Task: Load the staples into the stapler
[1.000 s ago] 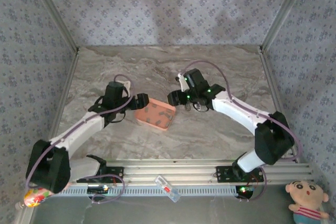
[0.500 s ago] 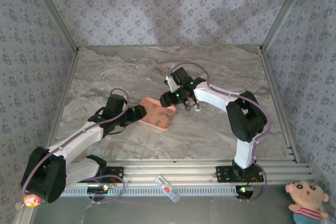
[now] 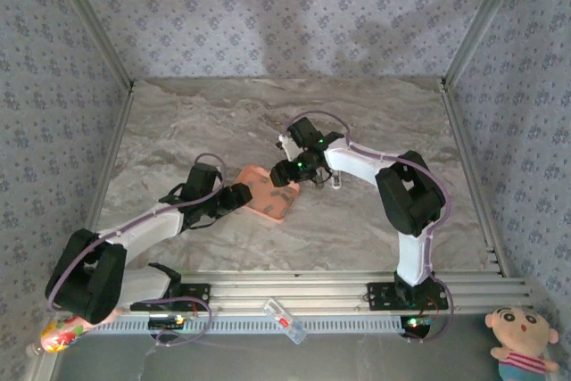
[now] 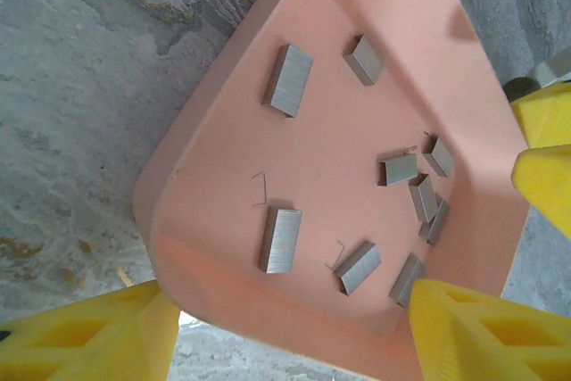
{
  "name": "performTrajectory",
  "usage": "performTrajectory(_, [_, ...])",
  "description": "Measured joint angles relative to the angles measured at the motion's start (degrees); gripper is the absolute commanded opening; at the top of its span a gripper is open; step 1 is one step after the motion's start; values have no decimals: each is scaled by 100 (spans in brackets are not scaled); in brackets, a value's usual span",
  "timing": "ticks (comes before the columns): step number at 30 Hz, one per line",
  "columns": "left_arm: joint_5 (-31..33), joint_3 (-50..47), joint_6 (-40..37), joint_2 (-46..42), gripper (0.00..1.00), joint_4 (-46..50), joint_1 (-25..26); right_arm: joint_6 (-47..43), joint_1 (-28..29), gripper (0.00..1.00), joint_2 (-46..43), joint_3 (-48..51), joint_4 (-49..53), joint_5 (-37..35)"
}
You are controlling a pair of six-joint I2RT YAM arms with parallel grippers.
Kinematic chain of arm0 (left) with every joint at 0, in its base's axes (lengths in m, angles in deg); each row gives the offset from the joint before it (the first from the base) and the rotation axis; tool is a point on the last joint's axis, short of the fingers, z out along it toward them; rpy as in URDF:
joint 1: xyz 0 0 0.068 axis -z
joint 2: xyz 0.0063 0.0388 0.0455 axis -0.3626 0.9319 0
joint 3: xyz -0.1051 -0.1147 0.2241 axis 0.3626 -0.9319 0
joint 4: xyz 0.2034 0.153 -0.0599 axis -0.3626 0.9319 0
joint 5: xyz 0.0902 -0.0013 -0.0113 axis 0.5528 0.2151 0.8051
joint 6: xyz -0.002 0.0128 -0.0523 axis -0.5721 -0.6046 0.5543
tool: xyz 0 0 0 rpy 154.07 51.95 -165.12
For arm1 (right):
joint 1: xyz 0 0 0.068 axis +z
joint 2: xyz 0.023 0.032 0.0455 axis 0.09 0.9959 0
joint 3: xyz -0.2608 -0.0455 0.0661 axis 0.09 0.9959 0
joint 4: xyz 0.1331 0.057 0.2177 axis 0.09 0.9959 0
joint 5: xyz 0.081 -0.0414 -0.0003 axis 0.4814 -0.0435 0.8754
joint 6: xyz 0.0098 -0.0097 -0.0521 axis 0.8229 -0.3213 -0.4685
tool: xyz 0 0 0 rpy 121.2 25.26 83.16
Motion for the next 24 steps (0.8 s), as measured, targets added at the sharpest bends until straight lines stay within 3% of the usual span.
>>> performTrajectory(12, [-44, 291, -116, 328, 69, -164, 70, 339, 90, 56, -638, 1045, -229, 61])
performTrajectory(24, [-105, 664, -345, 933, 71, -317, 70, 1123, 634, 56, -1528, 2157, -704, -387])
